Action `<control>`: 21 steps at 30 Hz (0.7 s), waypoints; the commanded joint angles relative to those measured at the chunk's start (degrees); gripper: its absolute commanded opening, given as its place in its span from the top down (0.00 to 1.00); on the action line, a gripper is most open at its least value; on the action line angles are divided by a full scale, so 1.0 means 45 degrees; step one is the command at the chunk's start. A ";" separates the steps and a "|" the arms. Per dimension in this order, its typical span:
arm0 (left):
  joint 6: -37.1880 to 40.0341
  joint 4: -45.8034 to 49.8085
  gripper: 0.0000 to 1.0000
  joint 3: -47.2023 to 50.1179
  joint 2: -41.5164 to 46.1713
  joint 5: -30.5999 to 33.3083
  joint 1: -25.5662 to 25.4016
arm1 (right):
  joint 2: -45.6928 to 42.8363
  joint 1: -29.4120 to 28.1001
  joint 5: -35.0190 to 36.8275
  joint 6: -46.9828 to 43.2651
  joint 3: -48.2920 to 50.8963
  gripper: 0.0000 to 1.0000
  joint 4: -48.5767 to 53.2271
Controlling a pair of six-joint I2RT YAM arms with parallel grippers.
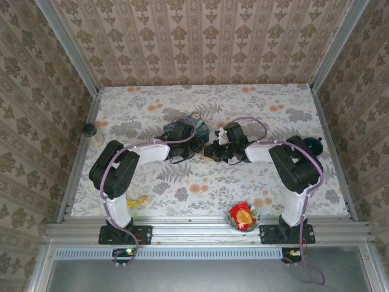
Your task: Unlock the padlock with the key
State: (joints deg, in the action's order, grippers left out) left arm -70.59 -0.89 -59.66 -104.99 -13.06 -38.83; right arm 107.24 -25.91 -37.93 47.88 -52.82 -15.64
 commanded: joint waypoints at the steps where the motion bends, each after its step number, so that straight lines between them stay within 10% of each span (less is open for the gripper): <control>1: 0.0372 0.1700 0.96 -0.0020 0.0064 -0.2314 -0.0646 | -0.0173 0.0035 -0.0203 0.0261 -0.0572 0.86 -0.3589; 21: 0.0310 0.1806 0.96 0.0035 0.0204 -0.2078 -0.0438 | -0.0364 0.0114 0.0187 0.0094 0.0338 0.81 -0.3768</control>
State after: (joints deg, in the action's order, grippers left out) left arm -69.84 0.64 -59.83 -104.77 -14.17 -38.79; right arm 107.48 -25.91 -38.17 48.21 -50.17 -21.76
